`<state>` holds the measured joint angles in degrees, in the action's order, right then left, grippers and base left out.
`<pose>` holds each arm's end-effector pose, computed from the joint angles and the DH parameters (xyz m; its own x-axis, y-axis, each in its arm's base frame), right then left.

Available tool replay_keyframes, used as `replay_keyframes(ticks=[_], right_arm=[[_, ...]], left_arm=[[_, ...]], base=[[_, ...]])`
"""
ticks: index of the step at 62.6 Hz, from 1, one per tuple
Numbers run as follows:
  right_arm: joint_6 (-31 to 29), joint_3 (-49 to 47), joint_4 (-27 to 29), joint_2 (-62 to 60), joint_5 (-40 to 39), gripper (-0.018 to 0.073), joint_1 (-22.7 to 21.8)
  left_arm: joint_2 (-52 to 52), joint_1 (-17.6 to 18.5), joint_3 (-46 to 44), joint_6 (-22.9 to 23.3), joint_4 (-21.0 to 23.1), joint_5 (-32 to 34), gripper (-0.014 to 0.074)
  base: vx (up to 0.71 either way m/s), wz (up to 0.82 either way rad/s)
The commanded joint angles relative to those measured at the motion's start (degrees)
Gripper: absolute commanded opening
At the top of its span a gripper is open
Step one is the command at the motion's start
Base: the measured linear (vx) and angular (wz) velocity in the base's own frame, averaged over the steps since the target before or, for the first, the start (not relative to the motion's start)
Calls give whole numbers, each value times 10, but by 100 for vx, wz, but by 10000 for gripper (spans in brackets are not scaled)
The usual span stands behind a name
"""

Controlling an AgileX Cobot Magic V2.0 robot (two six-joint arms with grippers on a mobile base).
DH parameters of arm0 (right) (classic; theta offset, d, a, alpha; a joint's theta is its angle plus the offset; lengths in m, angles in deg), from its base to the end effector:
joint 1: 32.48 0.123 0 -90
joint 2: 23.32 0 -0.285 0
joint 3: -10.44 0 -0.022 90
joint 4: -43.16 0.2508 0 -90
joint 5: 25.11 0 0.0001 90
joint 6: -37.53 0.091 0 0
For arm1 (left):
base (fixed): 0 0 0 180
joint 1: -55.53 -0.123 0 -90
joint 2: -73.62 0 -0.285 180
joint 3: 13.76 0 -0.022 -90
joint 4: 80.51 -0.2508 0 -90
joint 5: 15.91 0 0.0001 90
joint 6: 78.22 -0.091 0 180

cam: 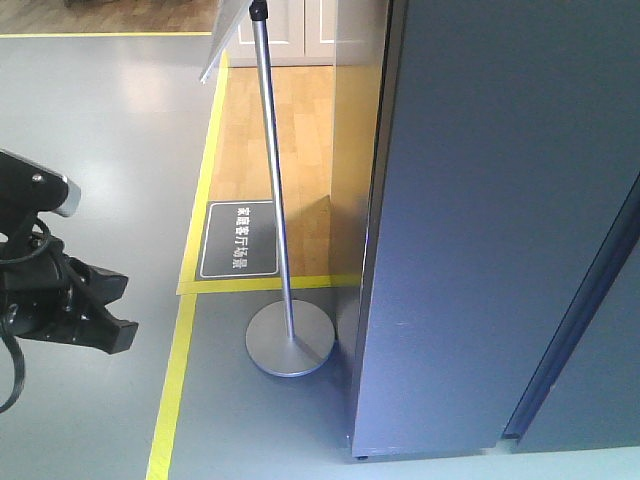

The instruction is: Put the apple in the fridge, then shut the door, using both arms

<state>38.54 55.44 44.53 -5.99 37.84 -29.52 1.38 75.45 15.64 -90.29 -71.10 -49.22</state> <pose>0.0139 0.0027 0.2912 -0.5784 -0.0014 -0.8157 -0.0525 0.9980 0.0356 0.2112 -0.0852 0.3017 -0.6292 0.3053 -0.7148 0.4465 0.8947 -0.0109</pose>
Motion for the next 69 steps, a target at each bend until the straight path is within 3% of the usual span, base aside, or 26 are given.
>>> replay_keyframes(ticks=[1,15,42,69], right_arm=[[-7,-12,0,8,-34,-3,-1],[-10,-12,8,8,-34,-3,-1],[-10,-12,9,8,-34,-3,-1],[-10,-12,9,8,-34,-3,-1]], left_arm=[[15,-1,-16,0,7,32,-6],[83,-35,18,1,-3,60,-6],[332,-139,305,11,-2,271,-6],[567,-212,461,11,-2,309,-6]], base=[[0,0],[0,0],[0,0],[0,0]])
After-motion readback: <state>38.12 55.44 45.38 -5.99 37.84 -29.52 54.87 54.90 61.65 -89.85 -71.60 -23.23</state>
